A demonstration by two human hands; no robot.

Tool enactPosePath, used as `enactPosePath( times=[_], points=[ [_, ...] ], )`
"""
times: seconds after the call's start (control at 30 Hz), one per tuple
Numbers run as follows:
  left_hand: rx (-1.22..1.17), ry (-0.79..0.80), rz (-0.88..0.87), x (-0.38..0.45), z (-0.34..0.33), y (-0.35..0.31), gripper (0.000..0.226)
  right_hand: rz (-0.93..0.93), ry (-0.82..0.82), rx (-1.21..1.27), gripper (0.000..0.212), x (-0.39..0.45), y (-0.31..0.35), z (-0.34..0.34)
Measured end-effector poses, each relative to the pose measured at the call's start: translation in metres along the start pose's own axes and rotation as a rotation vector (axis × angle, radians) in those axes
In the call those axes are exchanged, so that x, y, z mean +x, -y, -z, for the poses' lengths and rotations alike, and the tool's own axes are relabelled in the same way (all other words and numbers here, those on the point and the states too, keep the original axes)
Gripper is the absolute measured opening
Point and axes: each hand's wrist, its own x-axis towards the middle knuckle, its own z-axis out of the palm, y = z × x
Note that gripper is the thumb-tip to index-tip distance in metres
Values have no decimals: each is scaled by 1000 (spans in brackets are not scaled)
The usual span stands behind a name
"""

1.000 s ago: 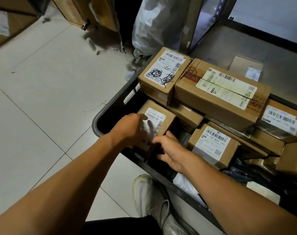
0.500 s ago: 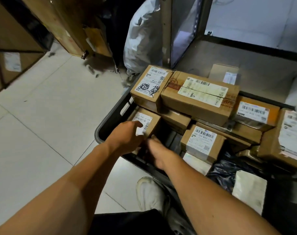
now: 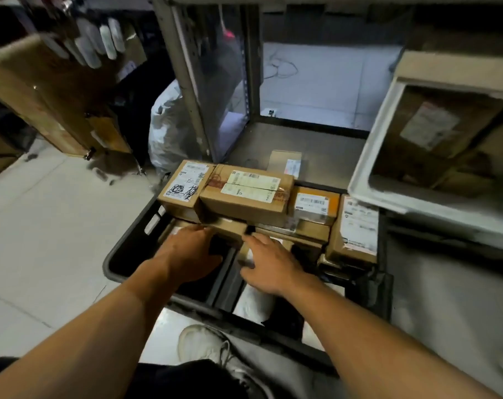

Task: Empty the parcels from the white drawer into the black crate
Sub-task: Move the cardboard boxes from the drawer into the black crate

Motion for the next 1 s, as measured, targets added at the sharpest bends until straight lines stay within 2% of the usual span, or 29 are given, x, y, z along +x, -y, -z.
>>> enactPosePath(
  times=[0.1,0.2,0.33,0.6,0.8,0.9,1.0],
  points=[
    [99,-39,-55,3,4,-47,66,-3,-159,-168,75,-39,-32,31],
    [142,-82,-160,8,11,-104,74,-77,-265,-232,77,-77,-69,62],
    [178,-114,-311,15,15,-185,78,-226,-348,-239,81,-126,-119,91],
    [175,-147,-488,46,12,-321,77,-442,-426,-210,82,-185,-211,135],
    [-131,-285,-438,98,24,-374,68,-448,-562,-120,81,-175,-261,171],
    [-360,-373,-336,134,37,-384,59,-431,-660,-14,81,-153,-275,195],
    [-504,-479,-220,168,53,-386,61,-387,-736,53,79,-120,-283,216]
  ],
)
